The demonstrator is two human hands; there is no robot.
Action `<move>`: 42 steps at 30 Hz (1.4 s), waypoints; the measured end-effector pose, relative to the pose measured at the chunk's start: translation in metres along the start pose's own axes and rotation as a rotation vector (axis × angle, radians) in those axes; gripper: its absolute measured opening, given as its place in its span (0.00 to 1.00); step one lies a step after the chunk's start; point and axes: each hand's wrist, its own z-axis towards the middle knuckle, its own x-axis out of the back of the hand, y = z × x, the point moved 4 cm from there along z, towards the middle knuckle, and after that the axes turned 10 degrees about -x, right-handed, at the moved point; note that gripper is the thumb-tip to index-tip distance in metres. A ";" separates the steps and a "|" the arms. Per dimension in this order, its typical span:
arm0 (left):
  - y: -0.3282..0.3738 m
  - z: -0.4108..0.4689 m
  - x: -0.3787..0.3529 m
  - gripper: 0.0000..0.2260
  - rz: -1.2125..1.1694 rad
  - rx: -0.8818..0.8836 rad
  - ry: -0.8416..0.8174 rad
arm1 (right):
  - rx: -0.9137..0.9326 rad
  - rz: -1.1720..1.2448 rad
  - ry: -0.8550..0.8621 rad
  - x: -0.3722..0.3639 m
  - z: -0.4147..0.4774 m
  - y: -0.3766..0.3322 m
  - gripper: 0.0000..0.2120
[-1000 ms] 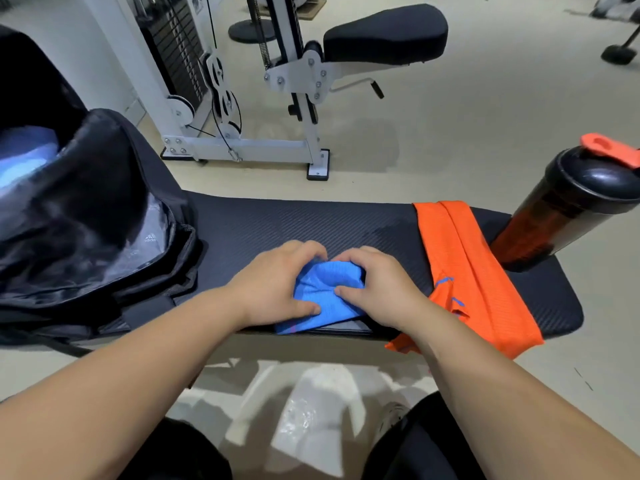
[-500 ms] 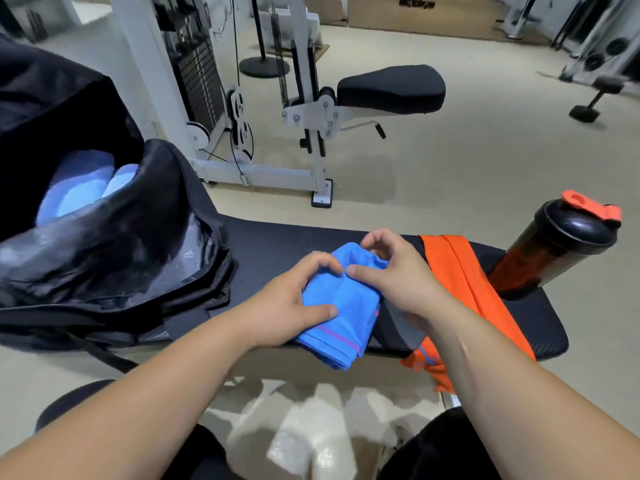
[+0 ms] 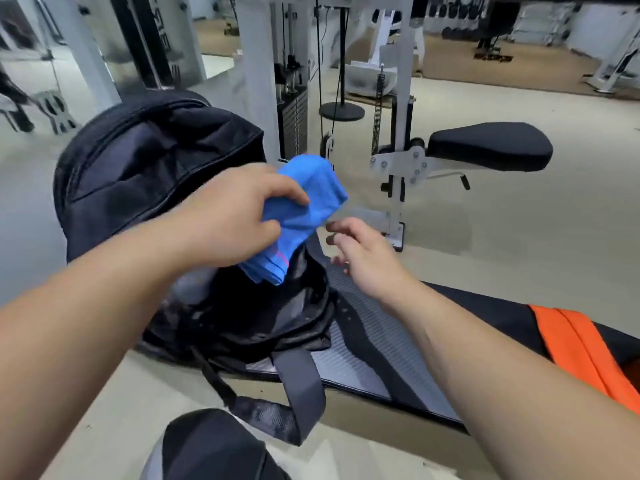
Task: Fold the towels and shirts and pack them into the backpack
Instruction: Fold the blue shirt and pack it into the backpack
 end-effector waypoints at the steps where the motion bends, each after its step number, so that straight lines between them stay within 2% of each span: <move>1: -0.009 0.007 0.012 0.23 0.108 -0.018 0.000 | 0.072 -0.214 0.002 -0.011 0.004 -0.009 0.11; 3: -0.033 0.023 0.029 0.23 0.281 -0.017 -0.013 | 0.231 -0.523 -0.025 -0.037 0.007 -0.030 0.20; 5: -0.058 0.034 0.038 0.24 0.404 -0.007 -0.020 | 0.421 -0.683 -0.092 -0.063 0.005 -0.051 0.33; 7: -0.080 0.037 0.039 0.24 0.518 0.015 -0.046 | 0.489 -0.934 -0.185 -0.086 0.008 -0.058 0.41; 8: -0.090 0.037 0.038 0.25 0.578 0.034 -0.060 | 0.478 -1.055 -0.212 -0.091 0.013 -0.056 0.40; 10: -0.108 0.034 0.037 0.24 0.682 0.067 -0.078 | 0.442 -1.167 -0.210 -0.092 0.023 -0.049 0.28; 11: -0.117 0.031 0.038 0.24 0.714 0.073 -0.074 | 0.447 -1.168 -0.194 -0.088 0.025 -0.044 0.20; 13: -0.133 0.025 0.045 0.25 0.753 0.073 -0.045 | 0.482 -1.136 -0.171 -0.077 0.024 -0.031 0.14; 16: -0.153 0.016 0.064 0.25 0.750 0.090 -0.021 | 0.518 -1.051 -0.131 -0.058 0.017 -0.012 0.12; 19: -0.159 0.010 0.078 0.26 0.776 0.123 -0.103 | 0.496 -0.988 -0.077 -0.039 0.011 0.001 0.11; 25: -0.133 0.026 0.059 0.25 0.787 0.214 -0.165 | 0.484 -0.978 -0.024 -0.040 -0.003 -0.001 0.11; 28: -0.106 0.038 0.035 0.25 0.477 0.232 -0.014 | 0.482 -0.967 -0.004 -0.045 -0.005 -0.004 0.10; 31: -0.092 0.038 0.007 0.23 -0.012 0.366 0.156 | 0.493 -0.980 -0.001 -0.045 -0.005 -0.004 0.10; 33: -0.100 0.028 -0.022 0.23 -0.314 0.486 0.159 | 0.489 -0.979 -0.007 -0.045 -0.005 -0.004 0.10; 34: -0.107 0.022 -0.037 0.25 -0.381 0.519 0.145 | 0.489 -0.980 -0.009 -0.045 -0.004 -0.005 0.10; 39: -0.146 0.002 -0.065 0.29 -0.319 0.506 0.134 | 0.512 -0.984 -0.006 -0.046 -0.003 -0.005 0.10; 40: -0.154 0.003 -0.069 0.28 -0.235 0.482 0.081 | 0.513 -0.986 -0.001 -0.046 -0.003 -0.004 0.10; 42: -0.161 0.005 -0.073 0.28 0.144 0.423 -0.089 | 0.518 -0.985 0.008 -0.046 -0.003 -0.002 0.10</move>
